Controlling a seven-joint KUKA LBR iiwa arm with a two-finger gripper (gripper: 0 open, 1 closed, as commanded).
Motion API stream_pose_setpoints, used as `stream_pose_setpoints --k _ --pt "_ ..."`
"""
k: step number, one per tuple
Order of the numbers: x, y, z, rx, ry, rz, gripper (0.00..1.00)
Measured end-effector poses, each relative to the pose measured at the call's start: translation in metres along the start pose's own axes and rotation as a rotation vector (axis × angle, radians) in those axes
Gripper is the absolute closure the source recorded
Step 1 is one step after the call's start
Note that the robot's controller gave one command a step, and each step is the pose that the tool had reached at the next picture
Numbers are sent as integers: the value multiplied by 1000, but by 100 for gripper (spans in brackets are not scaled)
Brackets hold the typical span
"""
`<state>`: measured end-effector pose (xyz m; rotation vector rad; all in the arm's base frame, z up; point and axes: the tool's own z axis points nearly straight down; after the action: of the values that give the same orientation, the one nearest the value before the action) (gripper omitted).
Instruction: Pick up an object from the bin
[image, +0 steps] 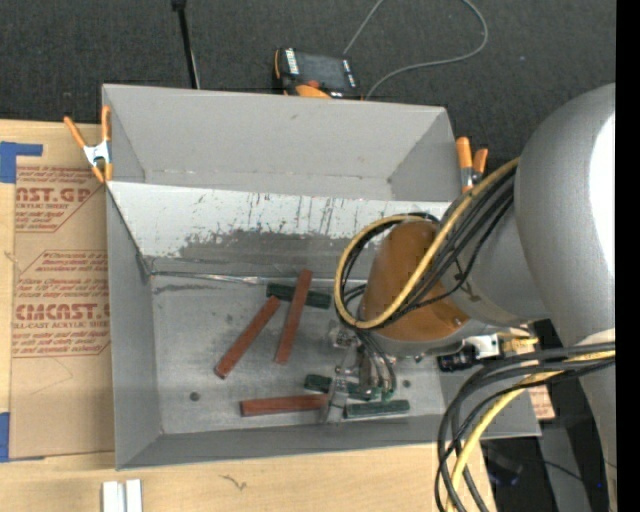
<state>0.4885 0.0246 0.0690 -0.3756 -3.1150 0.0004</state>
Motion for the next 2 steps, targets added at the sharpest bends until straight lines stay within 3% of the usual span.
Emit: stream_pose_setpoints --k 1,2 --pt "16 37 -1 -3 -9 -75 0" --pt "17 36 -1 0 -4 -74 100"
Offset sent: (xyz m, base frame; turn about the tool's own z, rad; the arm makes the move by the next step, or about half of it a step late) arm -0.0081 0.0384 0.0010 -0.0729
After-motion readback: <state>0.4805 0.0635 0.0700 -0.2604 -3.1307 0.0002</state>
